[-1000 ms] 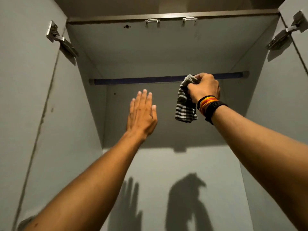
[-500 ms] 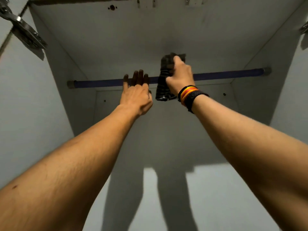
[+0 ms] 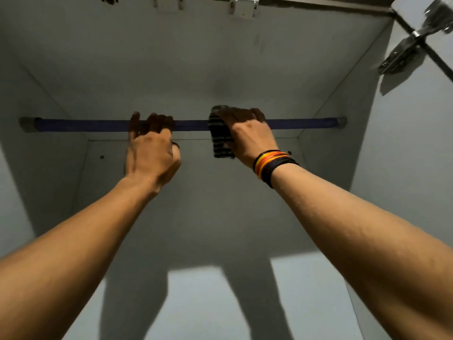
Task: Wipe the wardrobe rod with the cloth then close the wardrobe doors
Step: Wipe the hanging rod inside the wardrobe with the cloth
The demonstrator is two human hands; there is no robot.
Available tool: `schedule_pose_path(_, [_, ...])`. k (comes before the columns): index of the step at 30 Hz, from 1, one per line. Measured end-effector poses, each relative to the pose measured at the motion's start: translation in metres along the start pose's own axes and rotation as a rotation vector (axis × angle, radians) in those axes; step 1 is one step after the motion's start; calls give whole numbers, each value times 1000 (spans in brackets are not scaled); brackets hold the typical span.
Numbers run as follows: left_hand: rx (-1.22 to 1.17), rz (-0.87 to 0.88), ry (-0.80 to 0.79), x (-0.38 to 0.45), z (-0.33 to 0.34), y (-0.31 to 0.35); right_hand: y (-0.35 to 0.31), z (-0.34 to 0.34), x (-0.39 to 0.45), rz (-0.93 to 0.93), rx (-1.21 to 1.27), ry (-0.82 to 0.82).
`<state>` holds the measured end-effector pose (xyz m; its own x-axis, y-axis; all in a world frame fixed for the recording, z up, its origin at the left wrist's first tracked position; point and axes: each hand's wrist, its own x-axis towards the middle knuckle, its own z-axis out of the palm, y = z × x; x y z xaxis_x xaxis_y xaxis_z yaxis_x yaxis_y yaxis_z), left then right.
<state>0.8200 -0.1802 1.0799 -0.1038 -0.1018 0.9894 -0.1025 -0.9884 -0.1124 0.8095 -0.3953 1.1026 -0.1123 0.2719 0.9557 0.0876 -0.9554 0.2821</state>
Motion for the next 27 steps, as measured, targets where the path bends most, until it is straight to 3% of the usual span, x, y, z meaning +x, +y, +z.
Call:
schedule_pose_path(4, [-8, 32, 58, -3, 8, -2, 84, 2, -18, 156, -146, 81])
schedule_pose_path(8, [18, 42, 81, -3, 12, -5, 157, -11, -39, 383, -251, -37])
schedule_pose_path(11, [64, 59, 69, -2, 11, -6, 174, -23, -46, 456, -299, -90])
schedule_pose_path(16, [119, 89, 10, -1, -2, -6, 146, -22, -39, 514, -271, -107])
schedule_pose_path(21, [188, 166, -69, 7, -15, -15, 67, -8, -16, 346, -100, -14])
schedule_pose_path(27, [213, 187, -1, 8, -34, -41, -38, 8, 15, 125, 131, 42])
